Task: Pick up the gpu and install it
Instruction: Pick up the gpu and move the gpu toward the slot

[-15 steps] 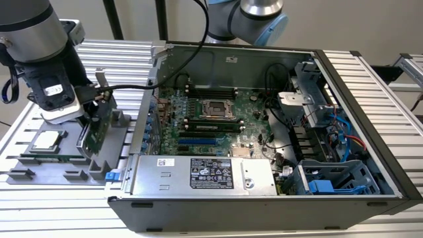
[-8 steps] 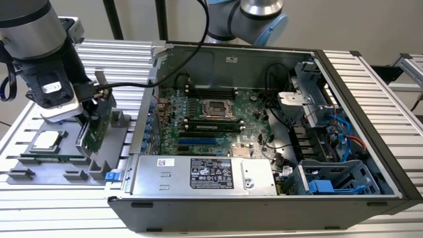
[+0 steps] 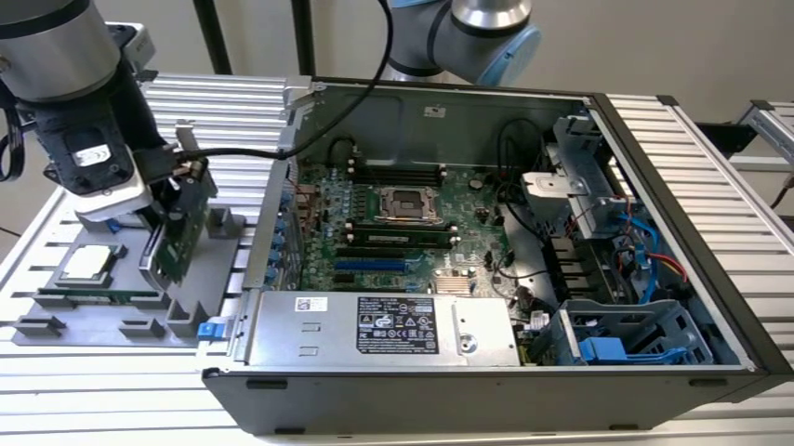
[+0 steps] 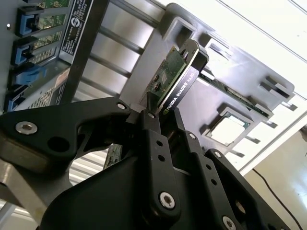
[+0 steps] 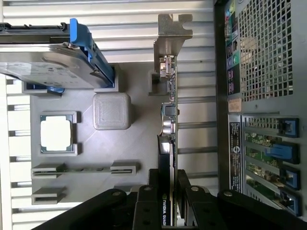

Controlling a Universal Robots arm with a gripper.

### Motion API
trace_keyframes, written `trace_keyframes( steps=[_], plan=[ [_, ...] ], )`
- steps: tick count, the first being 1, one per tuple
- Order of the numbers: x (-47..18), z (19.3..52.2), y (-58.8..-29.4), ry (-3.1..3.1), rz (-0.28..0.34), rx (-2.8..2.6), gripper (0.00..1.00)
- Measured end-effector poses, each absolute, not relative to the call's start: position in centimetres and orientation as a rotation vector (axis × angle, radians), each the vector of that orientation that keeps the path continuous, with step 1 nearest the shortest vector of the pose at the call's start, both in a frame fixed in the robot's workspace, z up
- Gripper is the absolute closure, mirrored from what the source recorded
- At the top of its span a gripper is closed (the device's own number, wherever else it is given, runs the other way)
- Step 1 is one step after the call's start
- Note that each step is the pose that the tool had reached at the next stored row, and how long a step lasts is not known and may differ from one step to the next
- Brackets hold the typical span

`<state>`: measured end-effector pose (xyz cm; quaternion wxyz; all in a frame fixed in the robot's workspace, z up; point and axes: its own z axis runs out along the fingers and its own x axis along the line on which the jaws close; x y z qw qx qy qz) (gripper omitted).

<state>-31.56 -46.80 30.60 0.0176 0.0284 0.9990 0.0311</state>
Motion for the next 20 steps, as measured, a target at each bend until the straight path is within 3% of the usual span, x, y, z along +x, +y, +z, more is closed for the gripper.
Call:
trace_keyframes(
  steps=[20],
  plan=[
    [-31.6,32.8,-46.8,3.104,0.097,0.088,1.00]
  ],
)
